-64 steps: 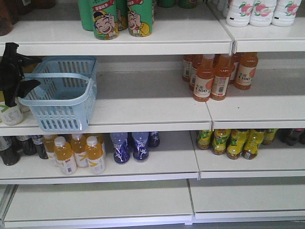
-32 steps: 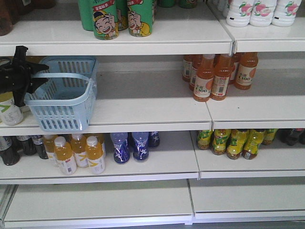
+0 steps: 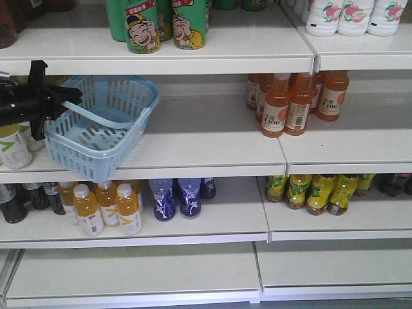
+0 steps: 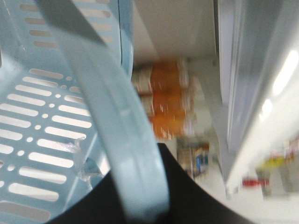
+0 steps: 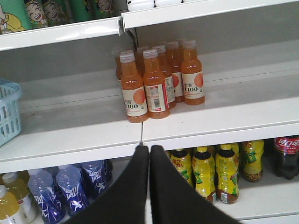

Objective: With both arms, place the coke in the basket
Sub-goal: 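Lift the basket off the shelf with the left gripper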

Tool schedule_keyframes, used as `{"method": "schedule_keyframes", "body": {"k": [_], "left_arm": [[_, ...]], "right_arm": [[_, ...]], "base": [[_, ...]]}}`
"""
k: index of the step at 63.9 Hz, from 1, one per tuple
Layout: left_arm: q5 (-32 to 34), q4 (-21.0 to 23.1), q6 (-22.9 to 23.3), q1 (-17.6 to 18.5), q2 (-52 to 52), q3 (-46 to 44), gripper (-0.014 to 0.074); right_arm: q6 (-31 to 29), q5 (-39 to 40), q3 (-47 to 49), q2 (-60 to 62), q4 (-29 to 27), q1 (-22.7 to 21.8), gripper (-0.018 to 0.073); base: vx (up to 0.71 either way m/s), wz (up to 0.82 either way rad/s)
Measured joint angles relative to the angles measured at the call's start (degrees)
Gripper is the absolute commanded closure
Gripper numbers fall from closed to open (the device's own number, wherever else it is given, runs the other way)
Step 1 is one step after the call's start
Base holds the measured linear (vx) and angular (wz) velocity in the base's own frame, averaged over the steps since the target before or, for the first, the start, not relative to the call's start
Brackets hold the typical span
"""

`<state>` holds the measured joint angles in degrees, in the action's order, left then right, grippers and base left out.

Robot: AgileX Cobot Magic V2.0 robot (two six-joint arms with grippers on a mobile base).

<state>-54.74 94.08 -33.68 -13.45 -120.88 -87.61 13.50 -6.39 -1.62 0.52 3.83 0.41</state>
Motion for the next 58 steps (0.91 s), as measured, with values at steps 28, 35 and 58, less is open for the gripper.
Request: {"method": "schedule_keyframes", "body": {"k": [28, 35, 58], "left_arm": [[-12.6, -18.2, 3.8, 7.9, 7.9, 0.0, 0.0604], [-13.4, -23.6, 5.9, 11.8, 11.1, 0.0, 0.0604], [-15.1, -26.4, 7.1, 23.4, 23.3, 0.2, 0.0604]], "right_arm": [[0.0, 0.0, 0.0, 0.0, 0.0, 0.0, 0.0564], [0.0, 0.0, 0.0, 0.0, 0.0, 0.0, 0.0564], [0.0, 0.0, 0.0, 0.0, 0.0, 0.0, 0.0564]], "base": [[0.0, 0.0], [0.0, 0.0], [0.0, 0.0]]}}
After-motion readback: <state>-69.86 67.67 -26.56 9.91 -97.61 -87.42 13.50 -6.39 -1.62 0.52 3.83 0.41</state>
